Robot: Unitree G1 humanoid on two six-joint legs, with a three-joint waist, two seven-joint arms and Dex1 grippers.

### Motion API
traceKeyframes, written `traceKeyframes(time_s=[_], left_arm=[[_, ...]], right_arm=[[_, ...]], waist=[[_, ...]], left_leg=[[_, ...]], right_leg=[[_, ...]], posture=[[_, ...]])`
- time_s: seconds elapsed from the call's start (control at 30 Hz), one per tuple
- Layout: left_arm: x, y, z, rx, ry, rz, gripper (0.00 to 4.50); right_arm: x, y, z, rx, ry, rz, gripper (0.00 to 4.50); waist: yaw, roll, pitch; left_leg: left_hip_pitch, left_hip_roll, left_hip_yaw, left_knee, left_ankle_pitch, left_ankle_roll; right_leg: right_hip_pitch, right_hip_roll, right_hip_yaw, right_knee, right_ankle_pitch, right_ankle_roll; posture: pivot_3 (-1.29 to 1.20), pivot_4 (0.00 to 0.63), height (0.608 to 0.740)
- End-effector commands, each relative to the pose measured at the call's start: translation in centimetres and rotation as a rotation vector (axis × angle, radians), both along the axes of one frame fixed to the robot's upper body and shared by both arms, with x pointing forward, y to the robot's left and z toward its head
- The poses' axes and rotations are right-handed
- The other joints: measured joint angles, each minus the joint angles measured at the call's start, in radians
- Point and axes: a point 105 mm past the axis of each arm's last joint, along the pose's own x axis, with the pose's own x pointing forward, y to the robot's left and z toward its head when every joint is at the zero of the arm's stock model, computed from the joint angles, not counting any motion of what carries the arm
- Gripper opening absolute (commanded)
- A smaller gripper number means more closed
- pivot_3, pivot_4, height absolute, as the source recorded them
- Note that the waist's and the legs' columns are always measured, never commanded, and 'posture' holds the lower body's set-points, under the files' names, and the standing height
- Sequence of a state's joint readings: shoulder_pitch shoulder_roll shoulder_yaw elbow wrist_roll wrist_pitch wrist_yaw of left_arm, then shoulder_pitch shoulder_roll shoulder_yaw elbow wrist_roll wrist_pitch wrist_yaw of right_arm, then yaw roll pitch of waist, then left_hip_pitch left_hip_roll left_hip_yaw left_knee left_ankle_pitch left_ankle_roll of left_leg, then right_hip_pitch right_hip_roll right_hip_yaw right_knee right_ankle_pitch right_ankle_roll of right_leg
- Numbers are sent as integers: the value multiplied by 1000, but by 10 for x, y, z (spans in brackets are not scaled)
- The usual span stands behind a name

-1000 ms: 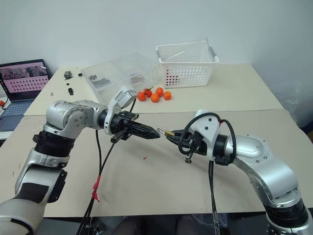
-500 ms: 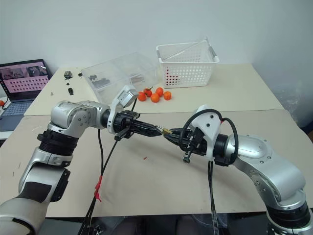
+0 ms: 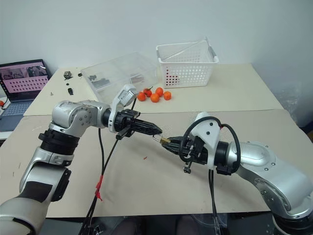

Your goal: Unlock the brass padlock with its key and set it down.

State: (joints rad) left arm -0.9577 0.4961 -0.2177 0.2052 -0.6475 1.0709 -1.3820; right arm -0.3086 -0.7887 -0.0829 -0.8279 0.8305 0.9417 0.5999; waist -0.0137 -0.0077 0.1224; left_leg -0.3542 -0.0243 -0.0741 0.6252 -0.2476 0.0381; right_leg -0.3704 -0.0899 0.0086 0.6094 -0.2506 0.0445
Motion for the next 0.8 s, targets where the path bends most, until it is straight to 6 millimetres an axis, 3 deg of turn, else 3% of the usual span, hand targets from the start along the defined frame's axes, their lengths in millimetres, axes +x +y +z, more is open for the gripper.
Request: traceKeyframes(time_s=[0.03, 0.8], left_arm=[[-1, -3, 12, -13, -60, -17, 50], [2, -3, 12, -9, -59, -6, 50]], right_arm=[[-5, 3, 11, -7, -58, 18, 209], [10, -1, 22, -20, -111, -28, 209]], waist=[[1, 0, 0], [1, 0, 0]], left_leg=[[0, 0, 0, 0, 0, 0], [0, 0, 0, -1, 0, 0]], right_leg=[[0, 0, 0, 0, 0, 0], [0, 0, 0, -1, 0, 0]], posture=[[0, 150, 740], [0, 150, 740]])
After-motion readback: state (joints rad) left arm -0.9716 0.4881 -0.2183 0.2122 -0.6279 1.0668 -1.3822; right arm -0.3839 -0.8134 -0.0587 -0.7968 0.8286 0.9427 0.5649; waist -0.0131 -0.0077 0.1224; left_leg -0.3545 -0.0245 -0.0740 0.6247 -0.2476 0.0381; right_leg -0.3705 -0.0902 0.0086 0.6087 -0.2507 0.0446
